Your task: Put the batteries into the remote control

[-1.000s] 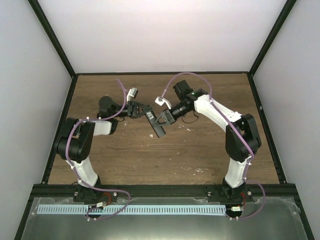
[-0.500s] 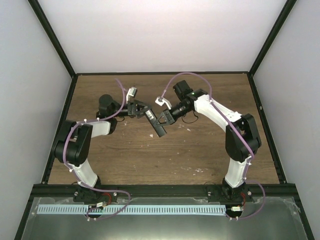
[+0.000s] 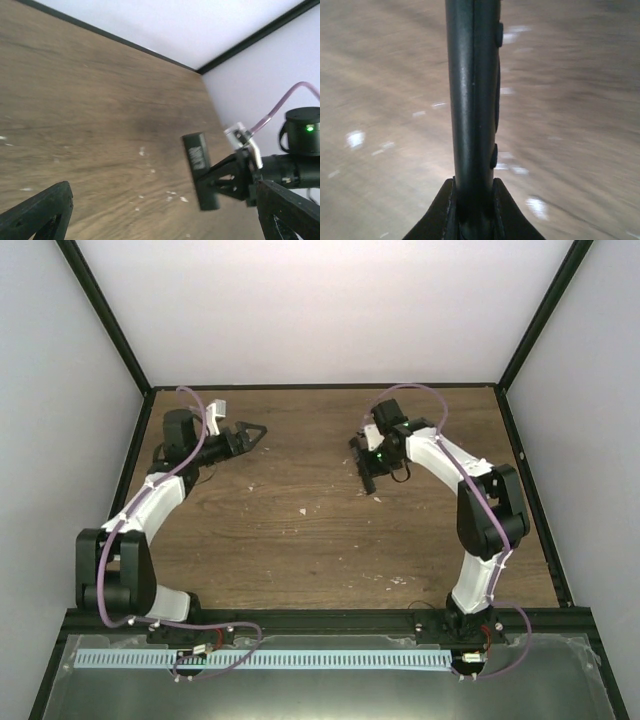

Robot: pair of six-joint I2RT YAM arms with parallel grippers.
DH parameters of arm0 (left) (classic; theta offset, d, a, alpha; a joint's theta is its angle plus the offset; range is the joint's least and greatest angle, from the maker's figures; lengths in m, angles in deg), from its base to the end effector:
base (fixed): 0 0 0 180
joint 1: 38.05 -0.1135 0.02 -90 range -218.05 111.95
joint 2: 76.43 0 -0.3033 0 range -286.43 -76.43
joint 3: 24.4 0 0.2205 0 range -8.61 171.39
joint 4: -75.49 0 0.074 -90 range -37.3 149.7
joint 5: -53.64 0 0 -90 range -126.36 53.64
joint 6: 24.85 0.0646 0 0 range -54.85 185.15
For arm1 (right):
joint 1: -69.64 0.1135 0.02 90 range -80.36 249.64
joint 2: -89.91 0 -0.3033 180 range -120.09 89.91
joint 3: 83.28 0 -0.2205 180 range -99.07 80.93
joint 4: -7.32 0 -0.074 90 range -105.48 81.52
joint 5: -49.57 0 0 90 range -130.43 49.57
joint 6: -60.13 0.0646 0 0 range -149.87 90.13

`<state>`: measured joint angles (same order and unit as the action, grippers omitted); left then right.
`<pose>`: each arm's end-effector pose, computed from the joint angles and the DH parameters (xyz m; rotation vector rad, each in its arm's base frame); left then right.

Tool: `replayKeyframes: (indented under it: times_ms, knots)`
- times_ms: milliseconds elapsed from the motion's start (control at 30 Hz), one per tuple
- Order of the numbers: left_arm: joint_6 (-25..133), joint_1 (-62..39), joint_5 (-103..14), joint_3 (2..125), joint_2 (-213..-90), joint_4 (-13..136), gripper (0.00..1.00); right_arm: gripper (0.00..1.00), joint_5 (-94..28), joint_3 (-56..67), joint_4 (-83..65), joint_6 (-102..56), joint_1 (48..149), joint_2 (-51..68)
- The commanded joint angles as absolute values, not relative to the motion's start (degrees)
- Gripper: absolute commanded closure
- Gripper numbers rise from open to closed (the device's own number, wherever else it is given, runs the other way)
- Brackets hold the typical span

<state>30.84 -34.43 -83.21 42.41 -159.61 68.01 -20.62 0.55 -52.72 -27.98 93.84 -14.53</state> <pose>0.3001 -0.0662 0.3047 0.0148 2.0543 -1.2286 0.3227 0.1690 0.2503 -0.6317 2.7206 0.5956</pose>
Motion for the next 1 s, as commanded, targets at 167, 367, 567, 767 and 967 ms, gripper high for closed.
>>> replayKeyframes:
  times_ms: [167, 367, 567, 767, 967]
  knots:
    - [41.34, -34.14, -66.27, 45.34, -154.77, 49.8, 0.0, 0.99, -58.95, -1.61, -54.07, -20.96, 92.23, -21.62]
    - [42.22, -34.16, -66.01, 45.89, -155.35, 48.55, 0.0, 0.99, -64.64, -3.16, -52.49, -23.64, 95.64, -25.1]
    - [42.3, -34.22, -65.71, 46.17, -155.17, 48.41, 0.0, 0.99, -66.45, -6.59, -54.4, -23.3, 99.64, -29.44]
    - [42.34, -34.23, -66.27, 45.55, -155.31, 48.54, 0.0, 0.97, -66.08, -7.31, -55.14, -23.86, 100.66, -31.43]
    - [42.3, -34.18, -66.68, 45.24, -155.57, 48.67, 0.0, 0.82, -64.34, -7.29, -54.74, -25.08, 101.56, -31.91]
